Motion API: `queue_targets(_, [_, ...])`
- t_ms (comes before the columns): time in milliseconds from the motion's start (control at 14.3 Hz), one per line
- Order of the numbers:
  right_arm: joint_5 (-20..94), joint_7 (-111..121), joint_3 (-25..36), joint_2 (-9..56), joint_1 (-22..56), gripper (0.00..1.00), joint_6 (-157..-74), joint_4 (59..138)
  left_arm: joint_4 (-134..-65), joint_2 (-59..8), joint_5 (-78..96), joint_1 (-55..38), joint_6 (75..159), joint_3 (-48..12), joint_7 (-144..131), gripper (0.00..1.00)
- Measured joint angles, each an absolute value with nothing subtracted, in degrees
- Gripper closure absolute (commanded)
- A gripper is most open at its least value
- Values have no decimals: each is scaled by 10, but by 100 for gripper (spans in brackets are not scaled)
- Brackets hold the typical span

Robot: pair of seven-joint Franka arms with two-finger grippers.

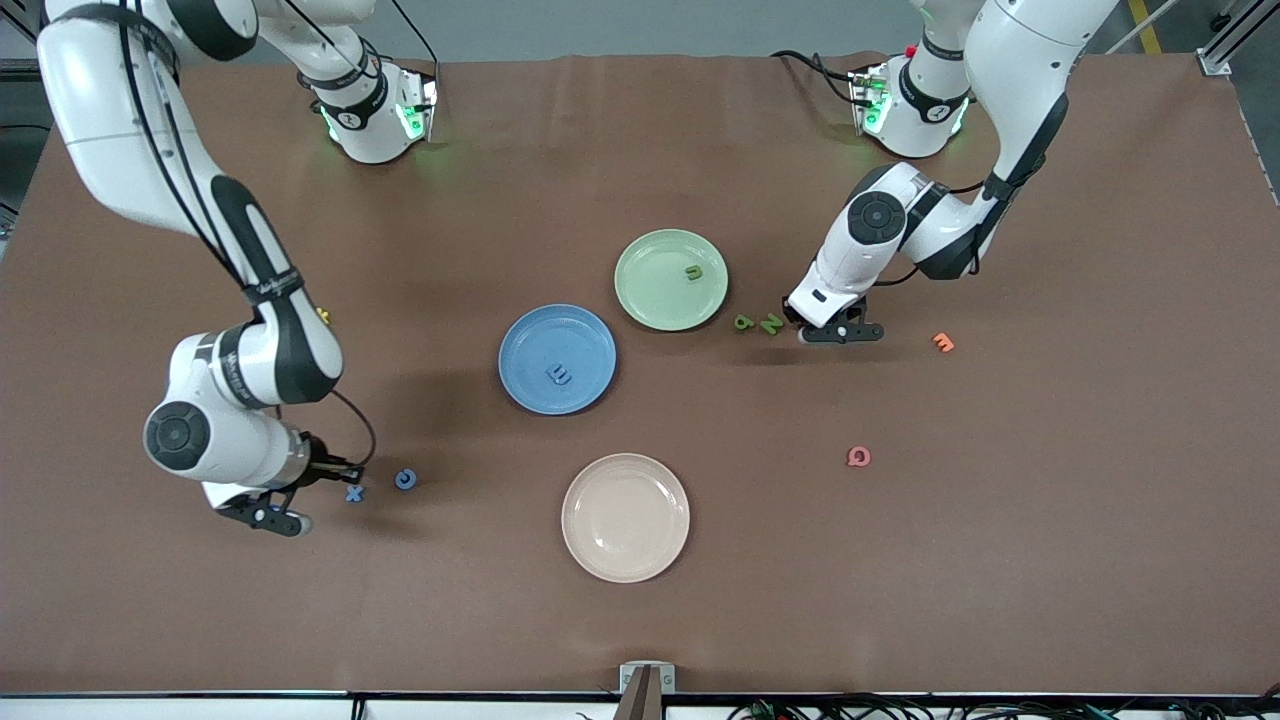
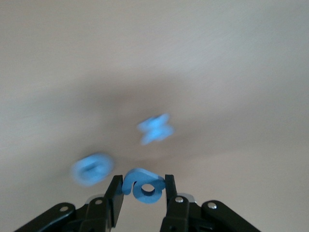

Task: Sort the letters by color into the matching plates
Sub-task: 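Place the c on the blue plate while the left gripper places B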

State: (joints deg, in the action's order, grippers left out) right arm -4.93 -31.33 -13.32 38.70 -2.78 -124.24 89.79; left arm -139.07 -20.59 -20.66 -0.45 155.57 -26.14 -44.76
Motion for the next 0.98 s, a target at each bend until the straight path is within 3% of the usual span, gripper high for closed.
queue_targets(139, [-47, -442, -165, 358, 19, 100, -1239, 920, -1387, -206, -207, -4, 1557, -262, -448, 79])
queue_targets(488, [-47, -676, -168, 345, 179, 100, -1256, 942, -1363, -198, -207, -4, 1527, -269, -451, 79])
queue_targets(976, [-47, -742, -163, 350, 231, 99, -1304, 982, -1316, -195, -176, -6, 1443, -347, -538, 79])
